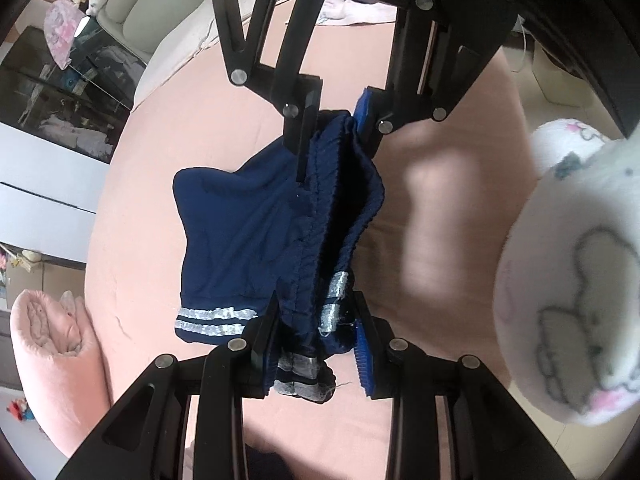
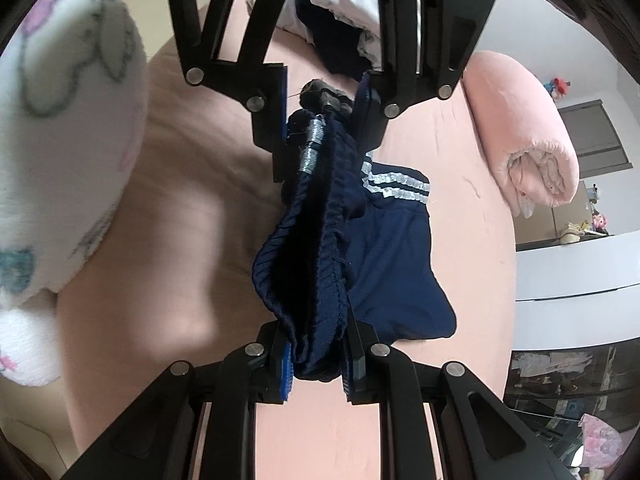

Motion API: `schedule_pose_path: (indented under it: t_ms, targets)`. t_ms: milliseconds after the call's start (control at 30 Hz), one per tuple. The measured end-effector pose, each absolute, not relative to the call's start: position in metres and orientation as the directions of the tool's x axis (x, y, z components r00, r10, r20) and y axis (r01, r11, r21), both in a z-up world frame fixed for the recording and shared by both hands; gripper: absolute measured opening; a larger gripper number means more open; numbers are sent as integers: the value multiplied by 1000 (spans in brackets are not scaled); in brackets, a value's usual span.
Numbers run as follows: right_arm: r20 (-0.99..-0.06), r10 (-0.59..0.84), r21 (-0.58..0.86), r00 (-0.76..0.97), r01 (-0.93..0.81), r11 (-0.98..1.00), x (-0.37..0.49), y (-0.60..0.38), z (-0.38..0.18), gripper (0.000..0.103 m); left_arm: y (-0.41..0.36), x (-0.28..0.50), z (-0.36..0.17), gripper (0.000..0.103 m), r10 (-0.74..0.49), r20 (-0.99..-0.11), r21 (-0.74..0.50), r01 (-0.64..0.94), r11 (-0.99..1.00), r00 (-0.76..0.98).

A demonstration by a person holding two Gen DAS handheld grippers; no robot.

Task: Fold clothes
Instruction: 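Lift the waistband with both grippers and fold it over the shorts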

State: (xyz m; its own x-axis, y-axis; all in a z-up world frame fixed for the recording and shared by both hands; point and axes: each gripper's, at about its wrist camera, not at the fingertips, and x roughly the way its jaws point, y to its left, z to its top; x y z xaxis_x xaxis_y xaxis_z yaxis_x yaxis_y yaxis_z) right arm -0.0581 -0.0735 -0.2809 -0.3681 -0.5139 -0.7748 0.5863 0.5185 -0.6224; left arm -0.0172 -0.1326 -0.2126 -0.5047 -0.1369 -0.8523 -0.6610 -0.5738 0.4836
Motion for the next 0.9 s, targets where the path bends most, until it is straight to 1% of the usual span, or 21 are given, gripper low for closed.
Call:
schedule_pose_path:
  t_ms: [133,500,700,900]
  targets:
    - [-763,-520,-638,-385,581,505,-63,-79,-272,16,-132,-19,-205,28,-156,-829,524,-647,-554,-537]
    - [-726,-532,-680,-436,571,460,-90,-109,-248,16,-150,-39,-186,29,-177,-789,565,-581,-585,-589]
    - [-716,-534,-690,-449,570,446,-105,-123,-248,16,-166,-56,-188,29,-214,-763,592,-527,-609,-610]
    - [-707,-539,-698,-458,573,429,-119,-138,-249,16,-177,-77,-189,29,-226,-754,582,-468,-665,-617]
